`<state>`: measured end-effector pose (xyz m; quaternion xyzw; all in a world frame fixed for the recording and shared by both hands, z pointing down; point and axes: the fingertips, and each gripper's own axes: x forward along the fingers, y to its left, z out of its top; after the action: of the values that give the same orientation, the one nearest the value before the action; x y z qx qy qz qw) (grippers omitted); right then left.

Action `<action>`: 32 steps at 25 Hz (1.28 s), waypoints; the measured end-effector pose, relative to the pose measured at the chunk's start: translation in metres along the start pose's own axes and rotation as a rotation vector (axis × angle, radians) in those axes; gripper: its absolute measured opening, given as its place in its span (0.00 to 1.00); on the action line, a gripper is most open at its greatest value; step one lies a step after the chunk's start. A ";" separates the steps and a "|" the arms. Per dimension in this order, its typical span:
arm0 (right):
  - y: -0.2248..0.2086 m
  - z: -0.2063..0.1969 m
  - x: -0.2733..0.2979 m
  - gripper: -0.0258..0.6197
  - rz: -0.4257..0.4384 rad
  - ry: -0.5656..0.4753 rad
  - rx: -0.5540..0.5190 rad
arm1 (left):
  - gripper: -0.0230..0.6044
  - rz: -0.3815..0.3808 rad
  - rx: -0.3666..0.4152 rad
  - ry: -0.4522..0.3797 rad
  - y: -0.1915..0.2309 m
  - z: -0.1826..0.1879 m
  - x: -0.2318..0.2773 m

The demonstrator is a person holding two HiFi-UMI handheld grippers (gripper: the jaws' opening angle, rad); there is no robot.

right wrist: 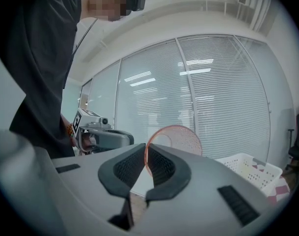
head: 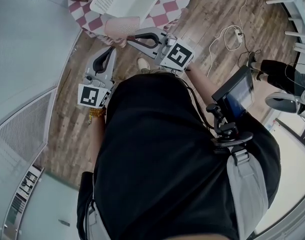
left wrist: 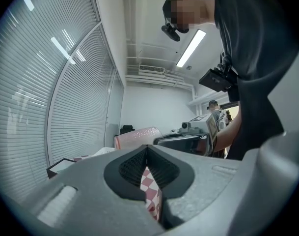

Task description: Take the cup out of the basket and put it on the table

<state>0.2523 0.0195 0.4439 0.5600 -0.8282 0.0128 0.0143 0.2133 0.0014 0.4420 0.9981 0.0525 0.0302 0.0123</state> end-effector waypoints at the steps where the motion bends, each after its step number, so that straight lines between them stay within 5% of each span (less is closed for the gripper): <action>1: 0.001 -0.002 -0.001 0.08 0.001 0.002 0.002 | 0.05 -0.002 0.000 0.001 -0.001 -0.001 0.000; 32: 0.006 -0.028 -0.003 0.08 0.020 0.073 0.021 | 0.05 -0.005 -0.032 0.017 0.001 -0.019 0.004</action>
<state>0.2483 0.0250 0.4719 0.5509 -0.8327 0.0420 0.0384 0.2165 0.0012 0.4613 0.9973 0.0543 0.0394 0.0281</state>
